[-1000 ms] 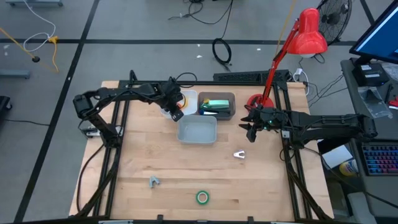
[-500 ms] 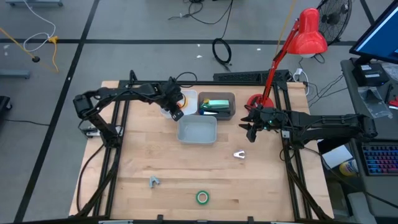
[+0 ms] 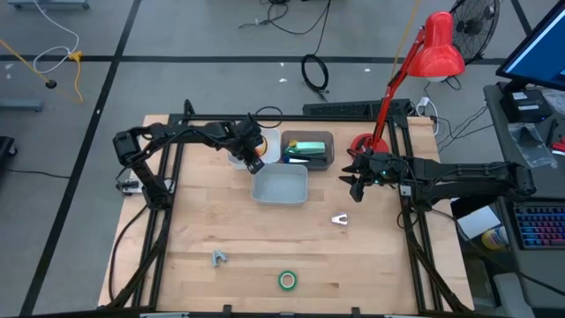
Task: Pick and place Stapler, Stapler remover, tape
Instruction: Put the orange tape into the white bin, then put the green tape into the white bin
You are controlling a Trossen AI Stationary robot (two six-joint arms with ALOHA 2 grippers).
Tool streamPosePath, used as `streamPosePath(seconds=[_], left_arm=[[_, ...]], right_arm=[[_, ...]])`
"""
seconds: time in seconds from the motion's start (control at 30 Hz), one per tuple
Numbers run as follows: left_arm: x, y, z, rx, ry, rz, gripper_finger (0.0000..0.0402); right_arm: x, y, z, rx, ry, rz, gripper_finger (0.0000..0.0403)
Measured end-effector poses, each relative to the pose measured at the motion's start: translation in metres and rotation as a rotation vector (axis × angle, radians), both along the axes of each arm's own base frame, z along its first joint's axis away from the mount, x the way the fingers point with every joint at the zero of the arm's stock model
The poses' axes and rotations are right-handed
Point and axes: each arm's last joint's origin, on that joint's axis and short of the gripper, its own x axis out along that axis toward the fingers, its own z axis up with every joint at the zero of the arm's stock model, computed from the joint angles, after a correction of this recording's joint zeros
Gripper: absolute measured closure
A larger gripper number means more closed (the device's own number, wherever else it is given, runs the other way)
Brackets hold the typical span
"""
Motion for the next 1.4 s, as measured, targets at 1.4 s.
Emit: streamPosePath(seconds=[1.4], left_arm=[[0.003,-0.134,0.104,0.026,-0.399,-0.204,0.0244]], right_arm=[[0.000,0.000,0.000,0.000,-0.001,0.000,0.0264]])
